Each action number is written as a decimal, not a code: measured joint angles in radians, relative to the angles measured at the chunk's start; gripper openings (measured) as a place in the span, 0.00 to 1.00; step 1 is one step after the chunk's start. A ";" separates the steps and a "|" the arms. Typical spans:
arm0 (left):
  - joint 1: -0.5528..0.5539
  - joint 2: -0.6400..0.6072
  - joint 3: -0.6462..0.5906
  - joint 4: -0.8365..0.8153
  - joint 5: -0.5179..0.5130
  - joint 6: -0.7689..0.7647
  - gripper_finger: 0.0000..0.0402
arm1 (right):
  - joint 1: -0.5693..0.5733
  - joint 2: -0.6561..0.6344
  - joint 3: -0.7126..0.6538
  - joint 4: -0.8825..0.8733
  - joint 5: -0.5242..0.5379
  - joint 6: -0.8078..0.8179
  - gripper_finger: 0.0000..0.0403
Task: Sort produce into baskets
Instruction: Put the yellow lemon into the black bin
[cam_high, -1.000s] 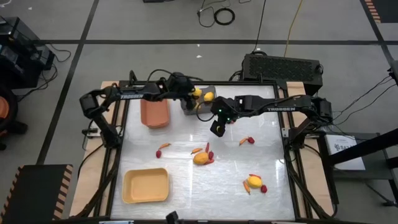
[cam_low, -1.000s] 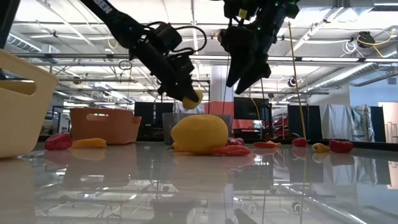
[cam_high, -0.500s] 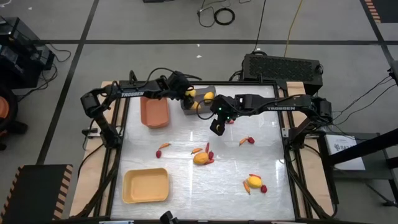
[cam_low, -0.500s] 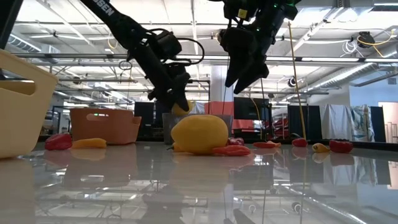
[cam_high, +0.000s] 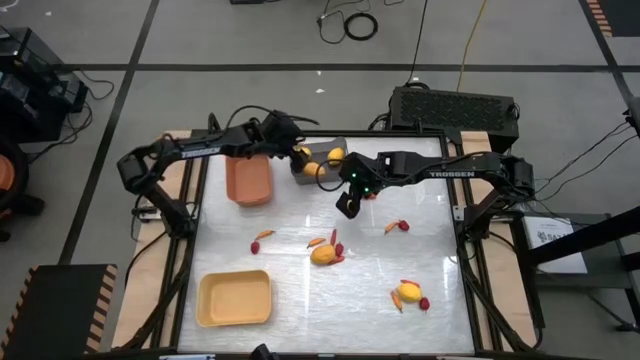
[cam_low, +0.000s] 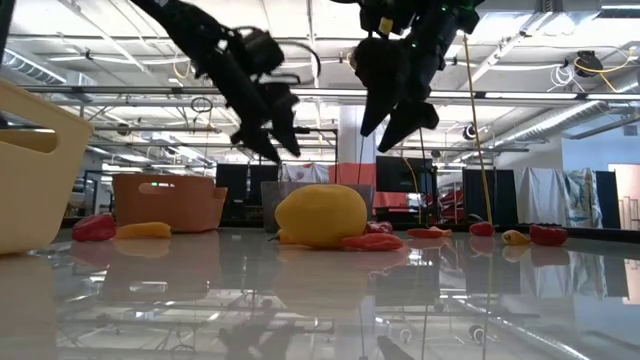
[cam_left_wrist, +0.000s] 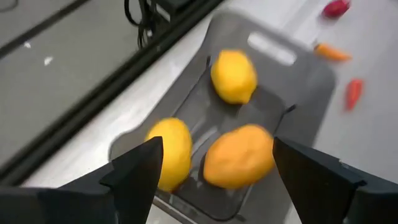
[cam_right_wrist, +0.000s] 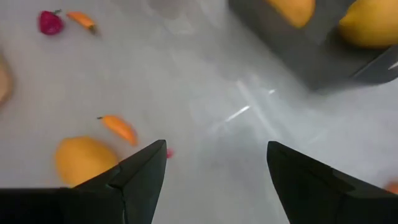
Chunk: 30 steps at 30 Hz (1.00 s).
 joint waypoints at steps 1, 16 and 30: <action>0.000 -0.018 0.009 -0.014 0.000 0.000 0.77 | 0.000 0.000 0.000 -0.002 -0.021 0.015 0.67; 0.000 -0.323 0.065 -0.340 -0.001 0.035 0.77 | 0.180 0.000 0.000 -0.366 -0.337 0.459 0.67; -0.034 -0.358 0.064 -0.434 -0.005 0.060 0.77 | 0.550 0.000 0.000 -0.456 -0.356 0.625 0.67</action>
